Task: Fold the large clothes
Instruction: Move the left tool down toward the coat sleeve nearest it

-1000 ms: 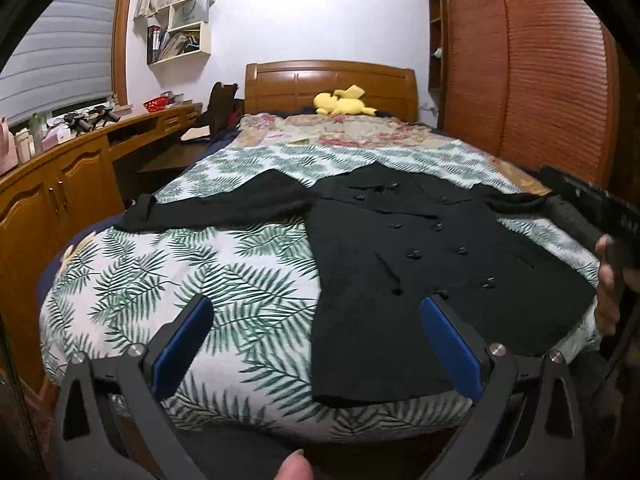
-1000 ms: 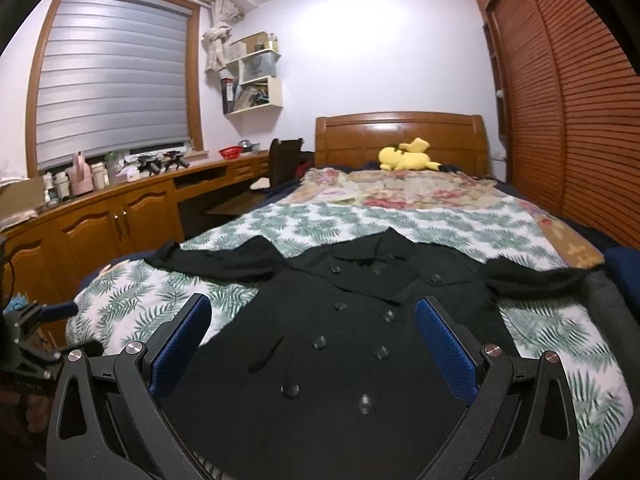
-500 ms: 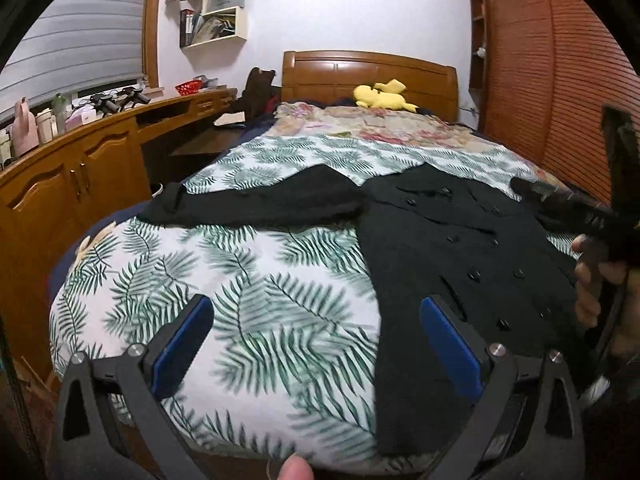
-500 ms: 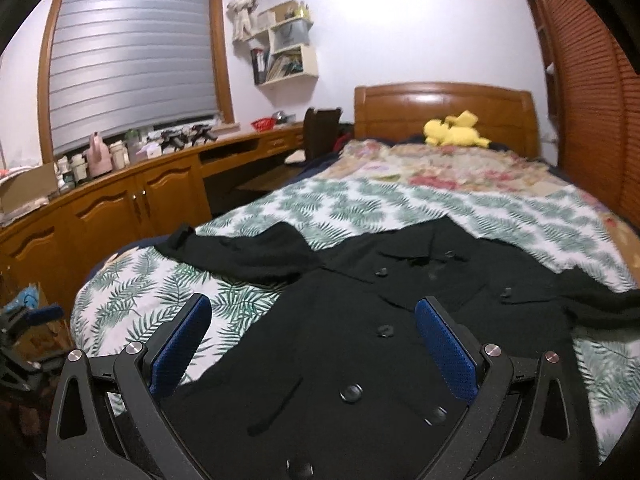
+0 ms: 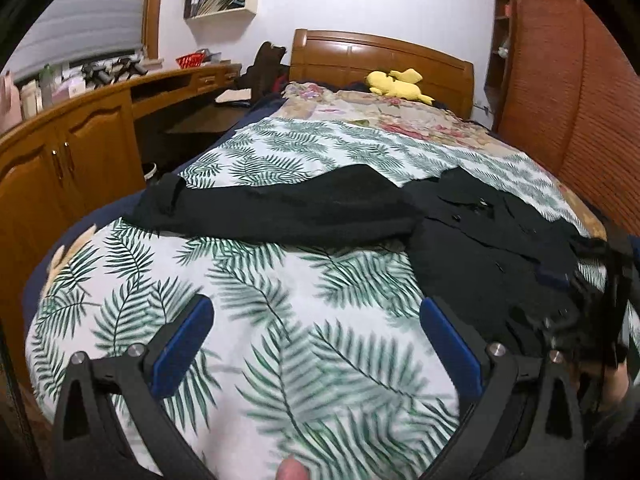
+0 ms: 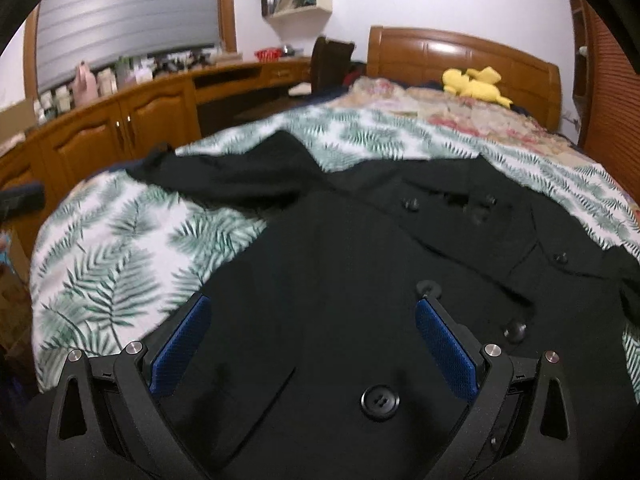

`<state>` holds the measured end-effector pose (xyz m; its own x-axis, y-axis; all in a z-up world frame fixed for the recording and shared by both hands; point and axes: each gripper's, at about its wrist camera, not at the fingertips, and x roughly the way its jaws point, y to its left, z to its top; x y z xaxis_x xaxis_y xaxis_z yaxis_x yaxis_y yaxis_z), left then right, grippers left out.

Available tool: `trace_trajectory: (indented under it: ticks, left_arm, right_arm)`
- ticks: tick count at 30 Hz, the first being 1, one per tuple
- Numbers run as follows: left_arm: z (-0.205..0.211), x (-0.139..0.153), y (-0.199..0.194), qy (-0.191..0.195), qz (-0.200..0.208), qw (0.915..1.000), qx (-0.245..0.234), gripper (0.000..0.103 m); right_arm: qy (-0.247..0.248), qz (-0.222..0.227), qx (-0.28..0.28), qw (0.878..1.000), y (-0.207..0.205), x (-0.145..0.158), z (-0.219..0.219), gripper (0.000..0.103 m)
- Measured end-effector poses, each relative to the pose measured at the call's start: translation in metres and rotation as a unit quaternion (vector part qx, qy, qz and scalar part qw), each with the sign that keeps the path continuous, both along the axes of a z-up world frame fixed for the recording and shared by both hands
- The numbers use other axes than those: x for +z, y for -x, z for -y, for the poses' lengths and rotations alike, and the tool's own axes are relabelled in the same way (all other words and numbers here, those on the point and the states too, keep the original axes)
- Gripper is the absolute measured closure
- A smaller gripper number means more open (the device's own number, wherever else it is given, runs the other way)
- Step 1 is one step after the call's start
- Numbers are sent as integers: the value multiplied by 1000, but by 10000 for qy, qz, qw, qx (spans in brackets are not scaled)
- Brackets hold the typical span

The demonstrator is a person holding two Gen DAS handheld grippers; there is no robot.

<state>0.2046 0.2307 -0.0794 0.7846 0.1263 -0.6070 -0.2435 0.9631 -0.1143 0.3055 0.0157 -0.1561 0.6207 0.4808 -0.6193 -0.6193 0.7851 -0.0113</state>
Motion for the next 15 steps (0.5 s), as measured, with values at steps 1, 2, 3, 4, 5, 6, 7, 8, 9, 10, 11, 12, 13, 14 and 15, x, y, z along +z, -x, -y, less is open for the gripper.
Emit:
trace_trajectory:
  ticks: [1, 2, 3, 4, 5, 6, 7, 8, 9, 10, 11, 12, 13, 14, 15]
  left_arm:
    - [-7, -1, -5, -4, 1, 10000, 23, 0]
    - [-13, -2, -9, -30, 2, 10000, 48, 0]
    - [-24, -4, -16, -78, -6, 9999, 101, 0]
    - [-31, -5, -22, -78, -19, 9999, 124, 0]
    - [-38, -6, -26, -58, -28, 9999, 135, 0]
    - [-48, -9, -32, -2, -55, 9999, 160, 0]
    - [-60, -13, -38, 80, -76, 9997, 204, 0]
    - [-68, -16, -41, 134, -90, 9996, 242, 0]
    - [-76, -20, -45, 175, -129, 9993, 289, 0]
    - [-87, -25, -52, 172, -193, 9990, 355, 0]
    - [-94, -29, -57, 170, -239, 9987, 405, 0]
    - [-100, -34, -62, 190, -287, 9984, 439, 0]
    - [-107, -37, -66, 222, -327, 9982, 460, 0]
    - [-114, -41, -71, 264, -359, 9978, 482, 0]
    - [-121, -45, -75, 315, -391, 9974, 514, 1]
  right_arm:
    - [52, -11, -3, 10000, 0, -2, -2, 0]
    - [136, -21, 2, 9999, 0, -6, -4, 0]
    - [184, -24, -4, 9998, 0, -9, -5, 0]
    - [215, -31, -4, 9998, 0, -10, -6, 0]
    - [229, -35, -5, 9997, 0, -11, -6, 0]
    - [236, -37, -17, 9997, 0, -13, -6, 0]
    - [233, -38, -39, 9997, 0, -13, -7, 0]
    - [219, -36, -68, 9997, 0, -13, -6, 0]
    - [206, -37, -110, 9997, 0, -13, -4, 0]
    - [205, -44, -152, 9997, -1, -13, -3, 0]
    - [207, -55, -178, 9996, -2, -14, -3, 0]
    - [204, -63, -219, 9995, -3, -14, -2, 0]
    - [190, -58, -269, 9994, -4, -14, -1, 0]
    - [178, -56, -302, 9994, -4, -14, 0, 0]
    - [158, -62, -323, 9993, -4, -14, 1, 0]
